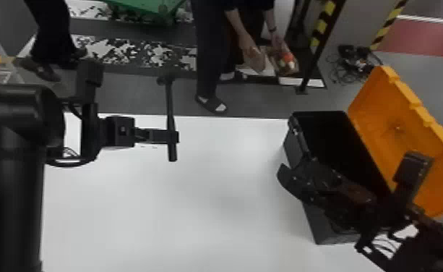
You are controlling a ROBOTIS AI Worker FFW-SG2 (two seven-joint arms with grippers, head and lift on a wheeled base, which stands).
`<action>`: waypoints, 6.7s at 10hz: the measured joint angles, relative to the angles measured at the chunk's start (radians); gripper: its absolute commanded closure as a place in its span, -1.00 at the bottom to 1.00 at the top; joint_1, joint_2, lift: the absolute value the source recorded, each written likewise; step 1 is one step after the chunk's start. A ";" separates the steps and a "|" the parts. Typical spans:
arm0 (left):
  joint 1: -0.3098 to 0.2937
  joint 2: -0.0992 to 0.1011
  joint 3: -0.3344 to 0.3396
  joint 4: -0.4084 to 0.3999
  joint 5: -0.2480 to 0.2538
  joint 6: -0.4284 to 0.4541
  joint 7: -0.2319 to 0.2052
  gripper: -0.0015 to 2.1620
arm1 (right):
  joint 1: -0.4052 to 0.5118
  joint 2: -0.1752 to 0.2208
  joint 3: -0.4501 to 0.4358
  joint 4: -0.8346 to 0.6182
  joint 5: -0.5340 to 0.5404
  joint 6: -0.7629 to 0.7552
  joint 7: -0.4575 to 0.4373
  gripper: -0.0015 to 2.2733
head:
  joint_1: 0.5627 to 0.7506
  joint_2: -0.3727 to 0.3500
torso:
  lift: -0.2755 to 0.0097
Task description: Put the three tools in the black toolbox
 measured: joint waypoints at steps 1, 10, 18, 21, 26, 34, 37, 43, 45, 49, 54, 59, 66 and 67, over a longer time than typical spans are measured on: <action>0.000 0.000 -0.012 0.020 0.036 0.000 0.006 0.59 | -0.001 0.000 -0.009 0.000 -0.009 0.000 0.004 -0.96 | 0.41 -0.34 | 0.54; 0.030 0.000 -0.265 0.053 0.188 0.000 0.012 0.59 | -0.047 -0.054 -0.068 0.055 -0.091 0.010 0.024 -0.97 | 0.41 -0.93 | 0.54; 0.039 0.000 -0.371 0.050 0.179 0.000 0.033 0.59 | -0.096 -0.068 -0.053 0.080 -0.106 0.107 0.031 -0.97 | 0.41 -0.94 | 0.54; 0.031 0.000 -0.393 0.050 0.172 0.000 0.045 0.59 | -0.130 -0.077 -0.031 0.073 -0.120 0.219 0.029 -0.96 | 0.41 -0.94 | 0.54; 0.014 0.000 -0.434 0.053 0.184 0.000 0.086 0.59 | -0.202 -0.092 0.019 0.070 -0.111 0.330 0.024 -0.97 | 0.41 -0.92 | 0.54; 0.025 0.000 -0.476 0.053 0.219 0.000 0.124 0.59 | -0.247 -0.086 0.105 0.087 -0.073 0.352 0.012 -0.96 | 0.41 -0.86 | 0.54; 0.033 0.000 -0.478 0.045 0.233 0.000 0.131 0.59 | -0.249 -0.086 0.113 0.098 -0.067 0.343 0.014 -0.92 | 0.41 -0.87 | 0.54; 0.044 0.000 -0.474 0.036 0.232 0.000 0.139 0.59 | -0.258 -0.084 0.146 0.101 -0.026 0.347 -0.001 0.94 | 0.41 -0.84 | 0.54; 0.044 0.000 -0.470 0.036 0.232 0.000 0.139 0.59 | -0.257 -0.085 0.147 0.098 -0.016 0.346 -0.006 0.95 | 0.41 -0.84 | 0.54; 0.049 0.000 -0.462 0.036 0.230 0.000 0.139 0.59 | -0.254 -0.085 0.147 0.096 -0.008 0.341 -0.014 0.95 | 0.41 -0.84 | 0.54; 0.061 0.000 -0.457 0.034 0.230 0.000 0.141 -0.89 | -0.249 -0.087 0.137 0.096 -0.009 0.335 -0.018 0.95 | 0.41 -0.86 | 0.54; 0.087 0.000 -0.438 0.010 0.226 0.000 0.147 -0.92 | -0.241 -0.085 0.129 0.093 -0.016 0.332 -0.022 0.95 | 0.41 -0.86 | 0.54; 0.323 0.000 -0.138 -0.223 0.175 0.000 0.165 -0.92 | -0.199 -0.125 -0.018 -0.003 -0.046 0.335 -0.030 0.95 | 0.41 -0.69 | 0.54; 0.355 0.000 -0.101 -0.248 0.170 0.000 0.155 -0.92 | -0.191 -0.130 -0.039 -0.026 -0.042 0.335 -0.037 0.95 | 0.41 -0.68 | 0.54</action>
